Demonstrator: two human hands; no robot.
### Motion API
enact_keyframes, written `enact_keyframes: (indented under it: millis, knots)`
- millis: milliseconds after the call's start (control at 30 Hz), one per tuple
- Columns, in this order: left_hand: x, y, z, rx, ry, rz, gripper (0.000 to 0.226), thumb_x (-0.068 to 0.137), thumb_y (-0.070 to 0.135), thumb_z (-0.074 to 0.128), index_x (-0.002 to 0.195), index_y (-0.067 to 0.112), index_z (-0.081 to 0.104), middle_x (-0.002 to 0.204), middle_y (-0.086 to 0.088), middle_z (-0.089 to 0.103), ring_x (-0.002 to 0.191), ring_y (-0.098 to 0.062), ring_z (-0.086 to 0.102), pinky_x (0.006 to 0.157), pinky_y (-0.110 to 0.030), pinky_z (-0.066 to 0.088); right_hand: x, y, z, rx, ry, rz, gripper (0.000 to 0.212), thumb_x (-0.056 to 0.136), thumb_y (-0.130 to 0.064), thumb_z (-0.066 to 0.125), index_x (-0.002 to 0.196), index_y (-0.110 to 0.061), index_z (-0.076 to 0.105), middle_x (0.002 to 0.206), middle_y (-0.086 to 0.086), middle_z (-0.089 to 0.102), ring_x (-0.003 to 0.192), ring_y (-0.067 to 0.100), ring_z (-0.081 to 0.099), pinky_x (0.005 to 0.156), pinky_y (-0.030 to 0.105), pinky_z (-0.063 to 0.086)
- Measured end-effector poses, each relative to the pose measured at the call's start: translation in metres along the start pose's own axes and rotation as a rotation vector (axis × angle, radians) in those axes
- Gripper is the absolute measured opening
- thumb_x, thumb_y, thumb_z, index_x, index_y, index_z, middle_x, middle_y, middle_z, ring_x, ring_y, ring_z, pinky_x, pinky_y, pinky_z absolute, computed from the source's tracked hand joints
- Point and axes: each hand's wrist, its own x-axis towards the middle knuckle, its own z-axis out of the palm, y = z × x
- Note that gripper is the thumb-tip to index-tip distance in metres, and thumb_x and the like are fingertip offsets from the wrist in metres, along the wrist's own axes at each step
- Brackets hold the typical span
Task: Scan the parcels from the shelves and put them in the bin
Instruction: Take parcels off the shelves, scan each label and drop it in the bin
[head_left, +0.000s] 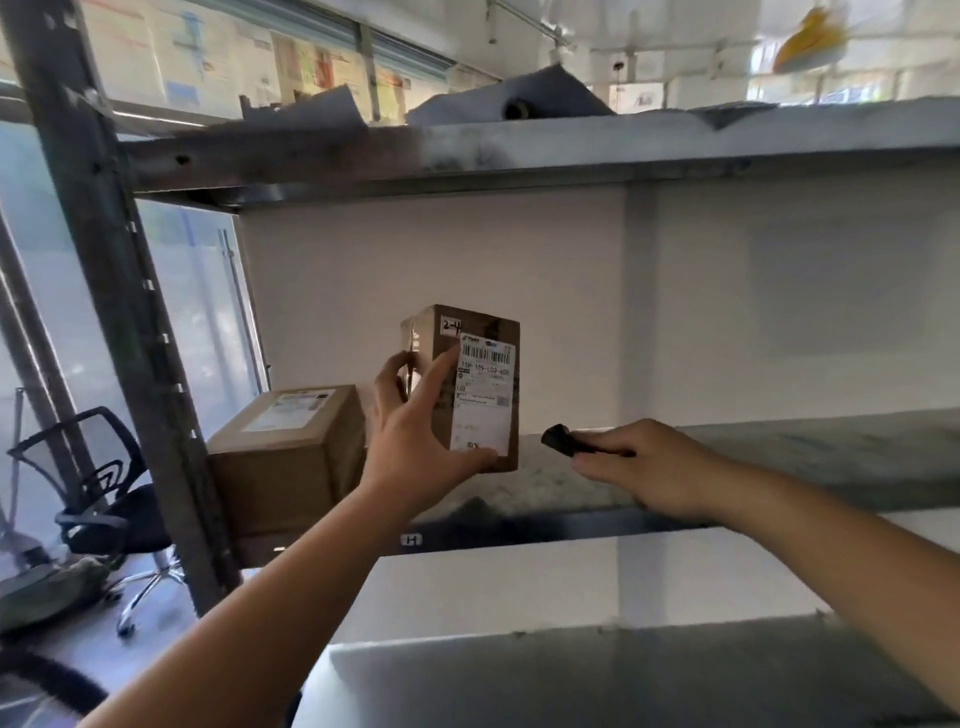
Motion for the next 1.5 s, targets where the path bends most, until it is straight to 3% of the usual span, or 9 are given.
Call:
enact_keyframes:
  millis: [100, 267, 467, 633, 867, 1100, 1267, 1400, 1500]
  knots:
    - [-0.005, -0.002, 0.01, 0.039, 0.017, 0.037, 0.114, 0.064, 0.051, 0.097, 0.149, 0.066, 0.022, 0.163, 0.021, -0.005, 0.154, -0.032, 0.015, 0.118, -0.063, 0.037, -0.016, 0.006, -0.003, -0.068, -0.044, 0.004, 0.031, 0.096, -0.054, 0.064, 0.127, -0.052, 0.065, 0.094, -0.026, 0.073, 0.091, 0.0, 0.065, 0.078, 0.016, 0.049]
    - [-0.007, -0.001, 0.018, 0.088, 0.032, 0.06, 0.113, 0.065, 0.052, 0.096, 0.153, 0.059, 0.026, 0.165, 0.015, -0.005, 0.155, -0.033, 0.011, 0.119, -0.064, 0.035, -0.035, 0.012, -0.01, -0.137, -0.118, 0.033, 0.008, 0.099, -0.054, 0.061, 0.101, -0.051, 0.069, 0.059, -0.028, 0.06, 0.062, -0.001, 0.052, 0.055, 0.012, 0.034]
    - [-0.01, 0.007, 0.019, 0.157, -0.008, 0.063, 0.112, 0.067, 0.047, 0.096, 0.151, 0.063, 0.022, 0.166, 0.014, -0.007, 0.155, -0.036, 0.006, 0.119, -0.067, 0.032, -0.053, 0.016, -0.021, -0.308, -0.141, -0.024, 0.039, 0.098, -0.059, 0.059, 0.137, -0.054, 0.059, 0.091, -0.02, 0.063, 0.081, 0.003, 0.058, 0.067, 0.019, 0.039]
    - [-0.013, 0.011, 0.022, 0.158, 0.016, 0.057, 0.111, 0.067, 0.049, 0.095, 0.153, 0.06, 0.026, 0.167, 0.012, -0.006, 0.154, -0.036, 0.007, 0.12, -0.066, 0.03, -0.061, 0.033, -0.033, -0.314, -0.134, -0.004, 0.043, 0.096, -0.064, 0.058, 0.138, -0.058, 0.056, 0.089, -0.011, 0.066, 0.074, 0.01, 0.057, 0.068, 0.028, 0.04]
    - [-0.031, 0.039, 0.038, -0.073, 0.02, 0.054, 0.116, 0.061, 0.046, 0.099, 0.14, 0.075, 0.02, 0.165, 0.022, -0.006, 0.152, -0.026, 0.025, 0.122, -0.047, 0.035, -0.064, 0.054, -0.038, -0.272, -0.022, 0.023, 0.054, 0.097, -0.061, 0.059, 0.149, -0.048, 0.05, 0.11, -0.024, 0.06, 0.092, -0.002, 0.057, 0.074, 0.015, 0.041]
    - [-0.065, 0.054, 0.047, -0.339, -0.039, 0.015, 0.115, 0.058, 0.04, 0.1, 0.145, 0.062, 0.028, 0.159, 0.014, 0.022, 0.138, -0.014, 0.036, 0.115, -0.04, 0.043, -0.1, 0.066, -0.014, -0.149, 0.136, 0.049, 0.043, 0.096, -0.06, 0.06, 0.135, -0.064, 0.043, 0.133, -0.021, 0.062, 0.103, -0.007, 0.059, 0.095, 0.018, 0.049]
    - [-0.09, 0.044, 0.054, -0.508, -0.296, -0.007, 0.117, 0.048, 0.051, 0.1, 0.143, 0.065, 0.034, 0.149, 0.013, 0.043, 0.132, -0.014, 0.049, 0.109, -0.051, 0.051, -0.145, 0.063, 0.029, -0.128, 0.244, 0.212, 0.046, 0.099, -0.052, 0.062, 0.144, -0.048, 0.052, 0.107, -0.022, 0.064, 0.088, -0.002, 0.062, 0.07, 0.018, 0.047]
    - [-0.125, 0.035, 0.065, -0.52, -0.455, -0.006, 0.118, 0.046, 0.055, 0.099, 0.143, 0.067, 0.032, 0.153, 0.012, 0.038, 0.133, -0.016, 0.047, 0.11, -0.051, 0.049, -0.19, 0.065, 0.08, -0.121, 0.304, 0.324, 0.04, 0.098, -0.053, 0.063, 0.137, -0.044, 0.061, 0.1, -0.019, 0.069, 0.088, 0.002, 0.066, 0.083, 0.03, 0.057]
    - [-0.155, 0.03, 0.073, -0.54, -0.529, 0.038, 0.119, 0.05, 0.044, 0.102, 0.147, 0.06, 0.035, 0.151, 0.011, 0.036, 0.133, -0.01, 0.045, 0.112, -0.041, 0.046, -0.228, 0.069, 0.118, -0.107, 0.366, 0.417, 0.036, 0.097, -0.051, 0.066, 0.132, -0.044, 0.063, 0.094, -0.009, 0.071, 0.081, 0.007, 0.067, 0.078, 0.034, 0.059]
